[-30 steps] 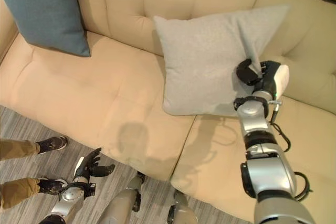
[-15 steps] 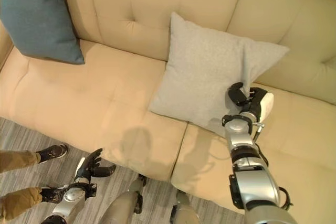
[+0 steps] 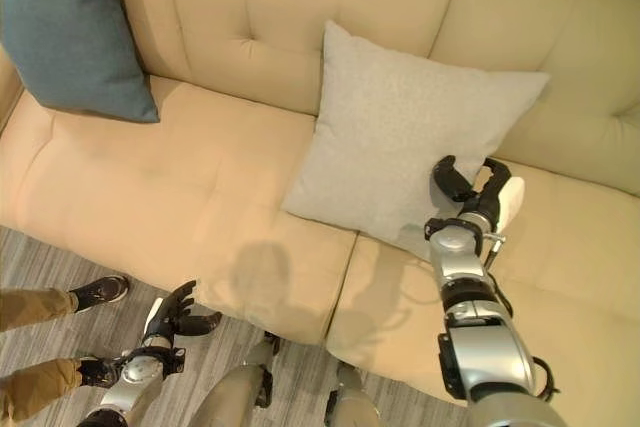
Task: Pick up all the scattered cushions and arrange them neatly on the sofa.
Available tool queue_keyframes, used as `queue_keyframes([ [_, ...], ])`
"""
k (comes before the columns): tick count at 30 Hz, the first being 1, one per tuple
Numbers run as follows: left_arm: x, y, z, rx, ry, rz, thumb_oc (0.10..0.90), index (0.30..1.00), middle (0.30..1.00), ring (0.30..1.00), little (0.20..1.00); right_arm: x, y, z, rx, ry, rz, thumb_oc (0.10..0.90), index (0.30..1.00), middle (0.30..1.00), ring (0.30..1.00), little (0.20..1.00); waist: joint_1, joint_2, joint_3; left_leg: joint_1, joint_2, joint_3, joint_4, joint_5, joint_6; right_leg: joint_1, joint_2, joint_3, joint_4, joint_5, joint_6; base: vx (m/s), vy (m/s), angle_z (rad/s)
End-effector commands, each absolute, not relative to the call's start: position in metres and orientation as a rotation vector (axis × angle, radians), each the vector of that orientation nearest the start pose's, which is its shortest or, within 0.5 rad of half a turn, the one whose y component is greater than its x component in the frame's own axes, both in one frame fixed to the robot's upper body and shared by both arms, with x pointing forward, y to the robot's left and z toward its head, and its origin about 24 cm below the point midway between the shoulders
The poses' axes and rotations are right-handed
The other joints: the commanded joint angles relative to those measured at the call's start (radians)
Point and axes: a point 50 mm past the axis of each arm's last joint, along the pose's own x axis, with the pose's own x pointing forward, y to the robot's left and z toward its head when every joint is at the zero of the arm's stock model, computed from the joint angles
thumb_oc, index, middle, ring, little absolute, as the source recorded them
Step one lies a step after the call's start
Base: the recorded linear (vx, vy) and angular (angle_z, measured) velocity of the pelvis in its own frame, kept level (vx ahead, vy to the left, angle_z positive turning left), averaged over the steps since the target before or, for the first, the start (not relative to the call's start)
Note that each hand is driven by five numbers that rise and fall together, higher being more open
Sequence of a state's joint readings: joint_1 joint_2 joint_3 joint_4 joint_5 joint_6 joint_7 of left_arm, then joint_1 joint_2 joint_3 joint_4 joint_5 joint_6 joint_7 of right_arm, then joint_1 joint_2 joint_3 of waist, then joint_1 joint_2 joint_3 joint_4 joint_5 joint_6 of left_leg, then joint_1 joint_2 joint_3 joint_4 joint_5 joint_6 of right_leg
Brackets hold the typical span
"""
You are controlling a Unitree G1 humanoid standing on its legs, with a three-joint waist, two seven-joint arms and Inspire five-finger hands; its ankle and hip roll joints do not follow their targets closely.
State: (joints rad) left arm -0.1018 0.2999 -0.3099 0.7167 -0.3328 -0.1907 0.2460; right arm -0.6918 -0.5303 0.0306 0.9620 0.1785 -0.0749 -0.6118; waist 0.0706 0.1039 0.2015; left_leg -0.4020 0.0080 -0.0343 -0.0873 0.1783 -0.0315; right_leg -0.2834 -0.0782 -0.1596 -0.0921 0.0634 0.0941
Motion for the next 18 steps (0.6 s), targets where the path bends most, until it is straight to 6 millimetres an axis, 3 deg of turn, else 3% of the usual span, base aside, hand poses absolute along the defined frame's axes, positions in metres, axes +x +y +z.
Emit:
queue_keyframes([
  [1, 0.263, 0.209, -0.027, 0.082, 0.215, 0.232, 0.800, 0.900, 0.900, 0.900, 0.900, 0.349, -0.315, 0.145, -0.414, -0.161, -0.800, 0.800, 0.900, 0.900, 0.900, 0.900, -0.008, -0.030, -0.007, 0.033, -0.041, 0.036, 0.000, -0.121, -0.039, -0.061, -0.008, 0.042, 0.013, 0.008, 0.044, 0.00, -0.013, -0.04],
  [2, 0.281, 0.207, 0.002, 0.043, 0.088, 0.234, 0.800, 0.900, 0.900, 0.900, 0.900, 0.349, -0.311, 0.148, -0.405, -0.185, -0.769, 0.800, 0.900, 0.900, 0.900, 0.900, -0.016, -0.042, -0.007, 0.029, -0.039, 0.039, 0.000, -0.124, -0.039, -0.069, -0.006, 0.047, 0.015, 0.009, 0.044, 0.01, -0.023, -0.06],
  [3, 0.289, 0.206, 0.017, 0.019, 0.027, 0.239, 0.800, 0.900, 0.900, 0.900, 0.900, 0.350, -0.307, 0.148, -0.393, -0.199, -0.751, 0.800, 0.900, 0.900, 0.900, 0.900, -0.020, -0.047, -0.005, 0.026, -0.039, 0.041, 0.000, -0.124, -0.038, -0.075, -0.005, 0.049, 0.016, 0.010, 0.044, -0.01, -0.014, -0.07],
  [5, 0.293, 0.206, 0.028, 0.005, -0.019, 0.245, 0.800, 0.900, 0.900, 0.900, 0.900, 0.350, -0.305, 0.148, -0.381, -0.206, -0.737, 0.800, 0.900, 0.900, 0.900, 0.900, -0.024, -0.052, -0.008, 0.018, -0.039, 0.042, 0.000, -0.121, -0.037, -0.083, -0.006, 0.051, 0.017, 0.013, 0.044, 0.00, -0.004, -0.14],
  [6, 0.306, 0.200, 0.056, -0.024, -0.125, 0.238, 0.800, 0.900, 0.900, 0.900, 0.900, 0.349, -0.299, 0.144, -0.359, -0.207, -0.704, 0.800, 0.900, 0.900, 0.900, 0.900, -0.036, -0.061, -0.004, 0.019, -0.035, 0.049, 0.000, -0.127, -0.034, -0.090, -0.004, 0.057, 0.025, 0.007, 0.042, 0.01, 0.000, -0.15],
  [7, 0.306, 0.200, 0.056, -0.024, -0.125, 0.238, 0.800, 0.900, 0.900, 0.900, 0.900, 0.349, -0.299, 0.145, -0.359, -0.208, -0.704, 0.800, 0.900, 0.900, 0.900, 0.900, -0.036, -0.062, -0.005, 0.015, -0.036, 0.049, 0.000, -0.123, -0.034, -0.094, -0.005, 0.058, 0.025, 0.010, 0.042, 0.01, -0.001, -0.07],
  [9, 0.326, 0.189, 0.088, -0.039, -0.229, 0.215, 0.800, 0.900, 0.900, 0.900, 0.900, 0.353, -0.290, 0.145, -0.303, -0.216, -0.660, 0.800, 0.900, 0.900, 0.900, 0.900, -0.053, -0.079, 0.002, 0.006, -0.031, 0.055, 0.007, -0.125, -0.028, -0.113, -0.005, 0.069, 0.042, 0.007, 0.041, -0.01, 0.001, -0.12],
  [11, 0.332, 0.185, 0.098, -0.032, -0.257, 0.204, 0.800, 0.900, 0.900, 0.900, 0.900, 0.355, -0.286, 0.147, -0.287, -0.225, -0.642, 0.800, 0.900, 0.900, 0.900, 0.900, -0.057, -0.083, 0.003, 0.000, -0.030, 0.060, 0.011, -0.126, -0.027, -0.121, -0.005, 0.073, 0.046, 0.007, 0.041, 0.00, 0.010, -0.07],
  [12, 0.344, 0.178, 0.115, 0.002, -0.295, 0.175, 0.800, 0.900, 0.900, 0.900, 0.900, 0.360, -0.277, 0.150, -0.265, -0.236, -0.606, 0.800, 0.900, 0.900, 0.900, 0.900, -0.068, -0.088, 0.006, -0.011, -0.029, 0.065, 0.023, -0.134, -0.025, -0.135, -0.005, 0.083, 0.055, 0.005, 0.042, -0.01, 0.003, -0.11],
  [14, 0.355, 0.173, 0.128, 0.047, -0.312, 0.161, 0.800, 0.900, 0.900, 0.900, 0.900, 0.365, -0.268, 0.157, -0.225, -0.259, -0.577, 0.800, 0.900, 0.900, 0.900, 0.900, -0.079, -0.089, 0.008, -0.032, -0.028, 0.072, 0.036, -0.138, -0.022, -0.156, -0.009, 0.088, 0.064, 0.006, 0.043, 0.00, 0.020, -0.22],
  [18, 0.373, 0.160, 0.145, 0.092, -0.318, 0.142, 0.800, 0.900, 0.900, 0.900, 0.900, 0.376, -0.249, 0.170, -0.158, -0.294, -0.520, 0.800, 0.900, 0.900, 0.900, 0.900, -0.098, -0.087, 0.014, -0.078, -0.027, 0.079, 0.068, -0.145, -0.018, -0.203, -0.014, 0.098, 0.090, 0.006, 0.043, 0.00, 0.021, -0.14],
])
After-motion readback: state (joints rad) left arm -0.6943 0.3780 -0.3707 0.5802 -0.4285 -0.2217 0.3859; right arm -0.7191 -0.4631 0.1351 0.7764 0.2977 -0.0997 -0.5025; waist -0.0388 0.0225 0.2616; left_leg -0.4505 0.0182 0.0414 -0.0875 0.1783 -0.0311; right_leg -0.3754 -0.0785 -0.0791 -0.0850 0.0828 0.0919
